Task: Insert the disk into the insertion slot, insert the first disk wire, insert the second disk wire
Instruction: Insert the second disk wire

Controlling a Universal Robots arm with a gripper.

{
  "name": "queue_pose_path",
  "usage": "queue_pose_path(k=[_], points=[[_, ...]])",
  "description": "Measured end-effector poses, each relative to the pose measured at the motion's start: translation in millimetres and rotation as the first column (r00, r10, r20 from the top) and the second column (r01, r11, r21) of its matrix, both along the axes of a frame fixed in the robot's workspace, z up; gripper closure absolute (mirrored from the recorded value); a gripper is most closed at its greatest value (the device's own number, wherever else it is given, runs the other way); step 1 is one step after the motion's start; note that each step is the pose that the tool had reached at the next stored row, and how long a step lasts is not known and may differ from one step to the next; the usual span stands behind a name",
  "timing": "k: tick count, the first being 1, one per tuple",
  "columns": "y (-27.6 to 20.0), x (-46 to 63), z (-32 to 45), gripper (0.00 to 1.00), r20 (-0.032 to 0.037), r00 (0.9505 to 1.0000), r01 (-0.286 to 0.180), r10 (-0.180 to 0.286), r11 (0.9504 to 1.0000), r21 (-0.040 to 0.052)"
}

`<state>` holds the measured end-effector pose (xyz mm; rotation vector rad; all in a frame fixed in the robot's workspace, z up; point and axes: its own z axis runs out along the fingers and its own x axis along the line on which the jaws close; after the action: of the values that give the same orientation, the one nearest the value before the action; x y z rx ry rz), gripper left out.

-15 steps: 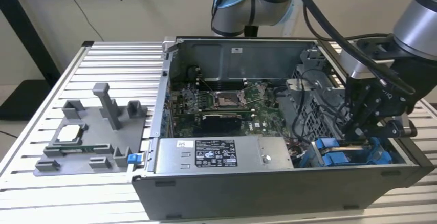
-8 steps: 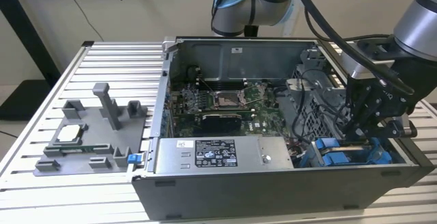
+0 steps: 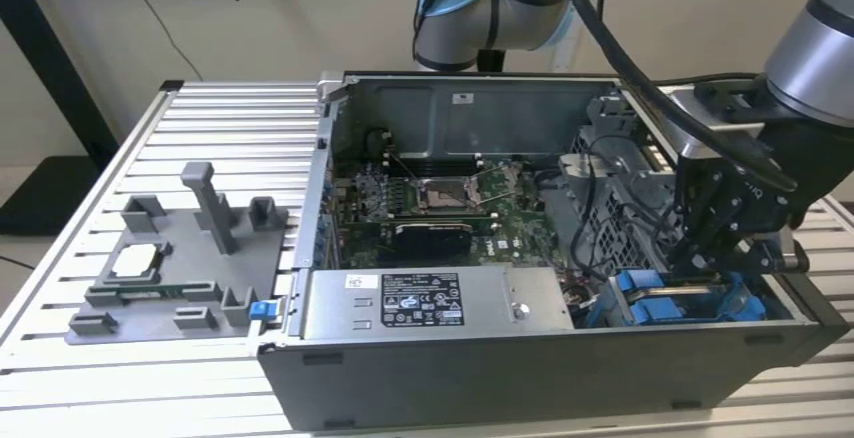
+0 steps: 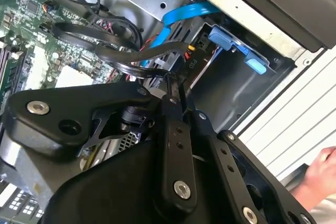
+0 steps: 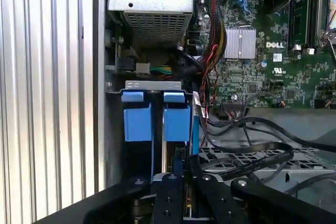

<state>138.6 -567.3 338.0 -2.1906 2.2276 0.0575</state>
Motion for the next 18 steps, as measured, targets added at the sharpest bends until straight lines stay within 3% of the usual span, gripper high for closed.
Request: queue_pose_path(k=[3, 4, 8, 18], points=[[0.1, 0.1, -1.5, 1.00, 0.0006, 1.0000, 0.004, -0.004, 1.0000, -0.0003], [0.0, 0.1, -1.7, 0.00, 0.0004, 1.0000, 0.004, -0.004, 1.0000, -0.0002], [0.0, -0.1, 3.7, 0.00, 0.0000, 1.0000, 0.005, -0.005, 1.0000, 0.0002], [0.0, -0.1, 40.0, 0.00, 0.0000, 1.0000, 0.006, -0.006, 1.0000, -0.0001]])
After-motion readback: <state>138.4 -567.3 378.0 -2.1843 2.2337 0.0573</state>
